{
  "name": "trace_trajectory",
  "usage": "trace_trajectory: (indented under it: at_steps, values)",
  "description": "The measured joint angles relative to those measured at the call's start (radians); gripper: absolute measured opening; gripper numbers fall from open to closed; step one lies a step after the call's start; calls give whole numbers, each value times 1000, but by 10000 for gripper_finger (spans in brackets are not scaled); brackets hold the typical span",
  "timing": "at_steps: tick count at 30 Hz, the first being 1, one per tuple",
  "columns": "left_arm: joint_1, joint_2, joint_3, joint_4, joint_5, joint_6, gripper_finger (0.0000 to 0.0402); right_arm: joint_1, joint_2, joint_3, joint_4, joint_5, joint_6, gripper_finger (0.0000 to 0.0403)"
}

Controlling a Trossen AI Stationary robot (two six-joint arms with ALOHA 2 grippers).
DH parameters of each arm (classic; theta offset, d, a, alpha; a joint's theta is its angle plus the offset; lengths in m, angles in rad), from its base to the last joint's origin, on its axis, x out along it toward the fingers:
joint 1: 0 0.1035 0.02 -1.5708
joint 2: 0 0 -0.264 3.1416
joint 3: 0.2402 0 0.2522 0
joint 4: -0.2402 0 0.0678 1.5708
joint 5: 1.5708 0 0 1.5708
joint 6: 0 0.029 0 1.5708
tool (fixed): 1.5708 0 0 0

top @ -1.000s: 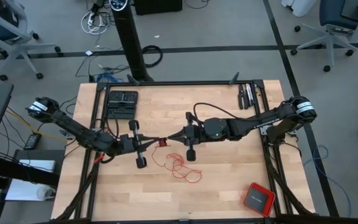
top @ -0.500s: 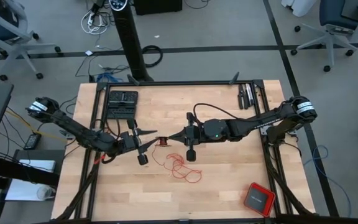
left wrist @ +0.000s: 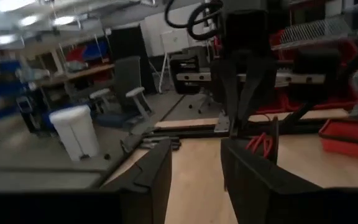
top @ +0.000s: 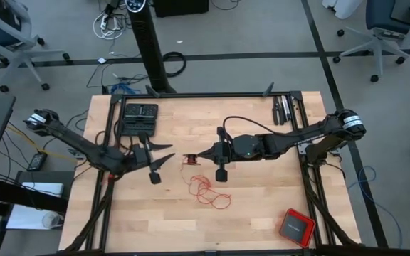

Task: Coil cords
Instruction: Uncoil the red wire from the spool

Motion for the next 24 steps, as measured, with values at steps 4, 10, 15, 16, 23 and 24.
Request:
trace_trajectory:
  at_steps: [4, 10, 15, 16, 23, 24]
  values:
    - [0, -6, 55, -146, 11, -89, 142, -14, 4, 0, 13, -60, 8, 0]
    - [16, 43, 121, -217, 84, -148, 142, -16, 5, 0, 38, -111, 9, 0]
    - [27, 87, 140, -216, 121, -161, 142, -16, 5, 0, 43, -110, 8, 0]
    - [27, 95, 142, -214, 121, -163, 142, -16, 5, 0, 44, -110, 8, 0]
    - [40, 106, 142, -208, 142, -172, 142, -16, 6, 0, 50, -110, 7, 0]
    - [41, 106, 143, -208, 144, -171, 142, -15, 6, 0, 54, -110, 7, 0]
